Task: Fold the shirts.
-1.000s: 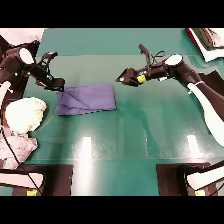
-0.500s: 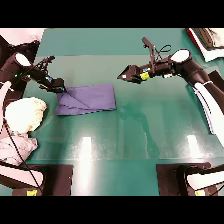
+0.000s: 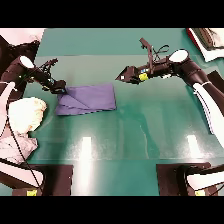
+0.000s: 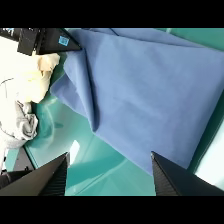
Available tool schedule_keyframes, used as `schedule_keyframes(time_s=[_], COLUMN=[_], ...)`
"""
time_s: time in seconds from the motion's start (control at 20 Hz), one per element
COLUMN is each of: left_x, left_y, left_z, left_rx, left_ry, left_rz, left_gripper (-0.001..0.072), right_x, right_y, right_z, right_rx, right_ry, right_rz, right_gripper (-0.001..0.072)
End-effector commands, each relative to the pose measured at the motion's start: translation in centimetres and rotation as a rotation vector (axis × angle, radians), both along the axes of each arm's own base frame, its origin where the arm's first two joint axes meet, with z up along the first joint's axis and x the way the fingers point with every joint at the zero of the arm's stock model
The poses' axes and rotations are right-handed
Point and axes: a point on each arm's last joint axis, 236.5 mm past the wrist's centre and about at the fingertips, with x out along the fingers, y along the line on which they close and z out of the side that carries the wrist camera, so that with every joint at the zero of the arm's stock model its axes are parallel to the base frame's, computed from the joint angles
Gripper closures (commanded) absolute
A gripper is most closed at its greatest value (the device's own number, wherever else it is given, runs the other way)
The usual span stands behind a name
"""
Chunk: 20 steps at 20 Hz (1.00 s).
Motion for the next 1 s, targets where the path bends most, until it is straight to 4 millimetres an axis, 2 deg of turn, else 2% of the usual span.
schedule_keyframes(time_s=[0.0, 0.1, 0.2, 0.3, 0.5, 0.55, 0.6, 0.65, 0.8, 0.9, 0.95], left_x=[-1.4, -2.7, -4.2, -6.4, -10.4, -11.0, -11.2, -11.2, -10.1, -8.6, -7.8], left_y=[-0.4, -0.2, -0.2, -0.3, 1.1, 0.9, 0.6, 0.5, 0.3, -1.5, -3.0], left_z=[0.1, 0.7, 2.2, 3.8, 6.3, 6.5, 6.4, 6.2, 6.0, 6.6, 7.3], left_rx=[-0.011, -0.001, 0.0, -0.002, 0.051, 0.042, 0.027, 0.026, 0.023, -0.055, -0.12], left_ry=[0.051, 0.097, 0.129, 0.158, 0.247, 0.267, 0.275, 0.272, 0.238, 0.183, 0.147], left_rz=[-0.034, -0.082, -0.127, -0.214, -0.282, -0.271, -0.255, -0.235, -0.191, -0.156, -0.14], left_gripper=[0.0677, 0.0679, 0.0679, 0.0679, 0.0677, 0.0635, 0.0265, -0.0007, -0.0004, -0.0002, 0.0152], right_x=[0.0, 0.0, 0.0, 0.1, 0.2, 0.3, 0.3, 0.4, 1.1, 1.6, 1.5], right_y=[0.1, 0.1, 0.1, 0.0, -0.2, -0.4, -0.4, -0.7, -2.9, -5.5, -6.8], right_z=[0.1, 0.1, 0.1, 0.0, 0.0, 0.0, 0.0, 0.0, -0.4, -2.7, -4.4], right_rx=[0.0, 0.0, 0.0, -0.001, -0.002, -0.002, -0.003, -0.002, -0.017, -0.126, -0.201], right_ry=[-0.003, -0.002, -0.002, -0.003, -0.003, -0.003, -0.002, 0.001, 0.028, 0.066, 0.084], right_rz=[0.0, 0.0, 0.0, -0.003, -0.006, -0.01, -0.009, -0.012, -0.046, -0.096, -0.113], right_gripper=[0.0138, 0.0138, 0.0139, 0.0138, 0.0139, 0.0138, 0.0139, 0.0138, 0.0138, 0.0138, 0.0138])
